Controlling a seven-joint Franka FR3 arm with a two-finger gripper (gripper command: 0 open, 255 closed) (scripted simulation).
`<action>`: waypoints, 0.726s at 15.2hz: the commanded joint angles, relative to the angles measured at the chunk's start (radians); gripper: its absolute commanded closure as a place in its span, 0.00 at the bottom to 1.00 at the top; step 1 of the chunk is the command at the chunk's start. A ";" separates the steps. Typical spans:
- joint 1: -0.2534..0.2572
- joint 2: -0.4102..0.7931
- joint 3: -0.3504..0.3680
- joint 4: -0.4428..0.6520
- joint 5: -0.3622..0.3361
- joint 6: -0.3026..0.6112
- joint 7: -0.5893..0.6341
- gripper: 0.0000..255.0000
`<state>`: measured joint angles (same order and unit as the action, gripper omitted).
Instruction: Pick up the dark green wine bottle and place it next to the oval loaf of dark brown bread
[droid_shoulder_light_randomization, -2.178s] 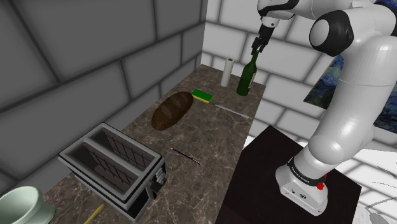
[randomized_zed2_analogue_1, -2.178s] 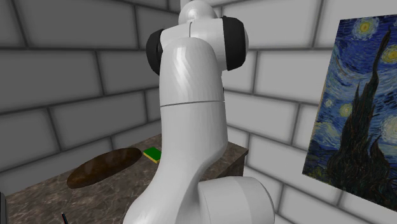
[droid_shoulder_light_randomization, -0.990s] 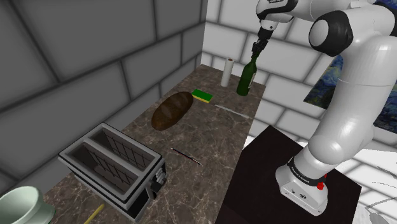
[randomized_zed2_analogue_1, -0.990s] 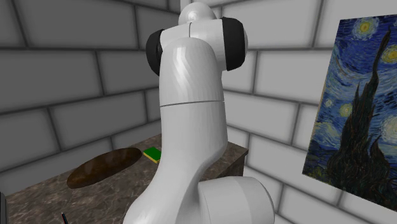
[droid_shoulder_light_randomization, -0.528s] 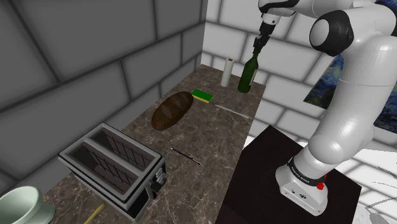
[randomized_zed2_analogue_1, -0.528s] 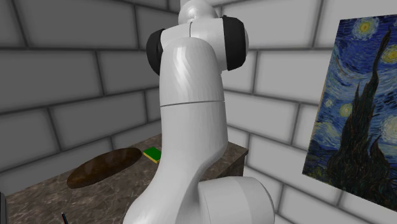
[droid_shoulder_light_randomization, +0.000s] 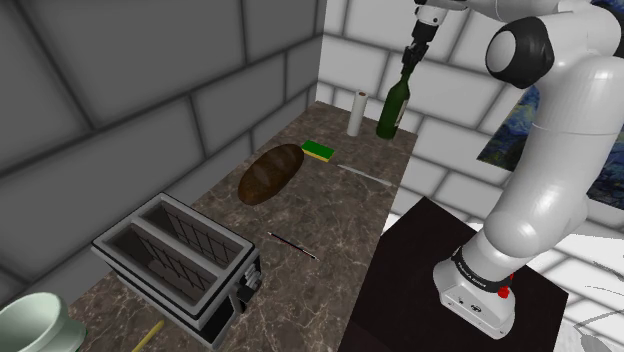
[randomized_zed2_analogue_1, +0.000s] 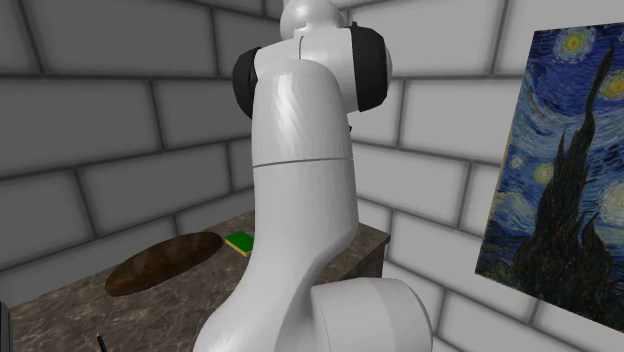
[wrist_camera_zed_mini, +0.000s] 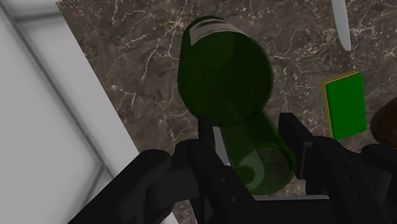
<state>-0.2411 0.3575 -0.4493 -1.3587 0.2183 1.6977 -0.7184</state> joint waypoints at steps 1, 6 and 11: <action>-0.002 0.000 0.000 0.029 0.000 -0.028 0.004 1.00; -0.016 0.018 -0.001 0.123 0.006 -0.105 0.008 1.00; -0.037 0.047 -0.001 0.236 0.019 -0.189 0.012 1.00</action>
<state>-0.2747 0.4001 -0.4502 -1.1439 0.2351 1.5247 -0.7073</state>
